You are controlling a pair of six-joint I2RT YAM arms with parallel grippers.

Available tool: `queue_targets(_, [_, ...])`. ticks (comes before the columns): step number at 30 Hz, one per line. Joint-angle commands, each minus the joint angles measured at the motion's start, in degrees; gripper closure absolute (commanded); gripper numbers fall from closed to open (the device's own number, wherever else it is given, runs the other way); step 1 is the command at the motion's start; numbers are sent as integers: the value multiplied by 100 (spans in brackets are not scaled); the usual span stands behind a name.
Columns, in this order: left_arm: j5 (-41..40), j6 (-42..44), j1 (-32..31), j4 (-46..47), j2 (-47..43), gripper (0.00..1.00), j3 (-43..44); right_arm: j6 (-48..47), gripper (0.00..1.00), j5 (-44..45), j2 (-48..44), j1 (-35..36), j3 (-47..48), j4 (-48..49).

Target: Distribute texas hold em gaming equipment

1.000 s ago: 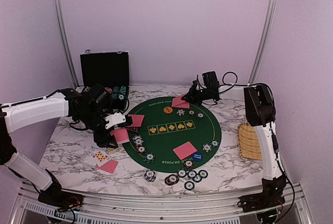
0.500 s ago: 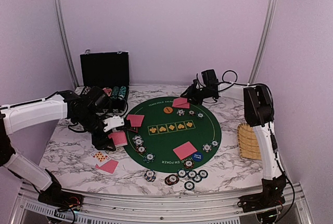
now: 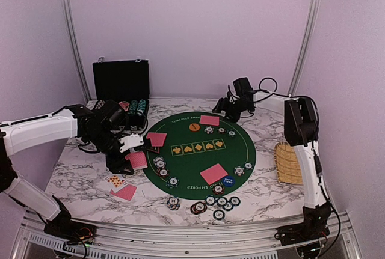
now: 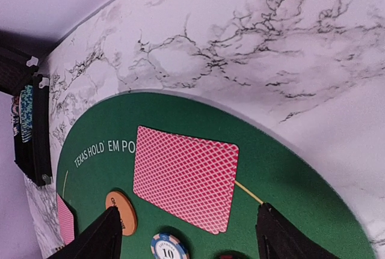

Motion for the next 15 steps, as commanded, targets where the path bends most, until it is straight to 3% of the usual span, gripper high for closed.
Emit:
queue_targets(1, [100,47,-16,-139,-127,100,76,-277,23,536,-939,17,-203,-117])
queue_targets(10, [206,0,-16,-117,64,100,229,-6,2,23,-2911,615,-2799,1381])
queue_targets(15, [164,25,-16,-86,103,100,306,251,1,-318,-3537,1253,-3934,1949])
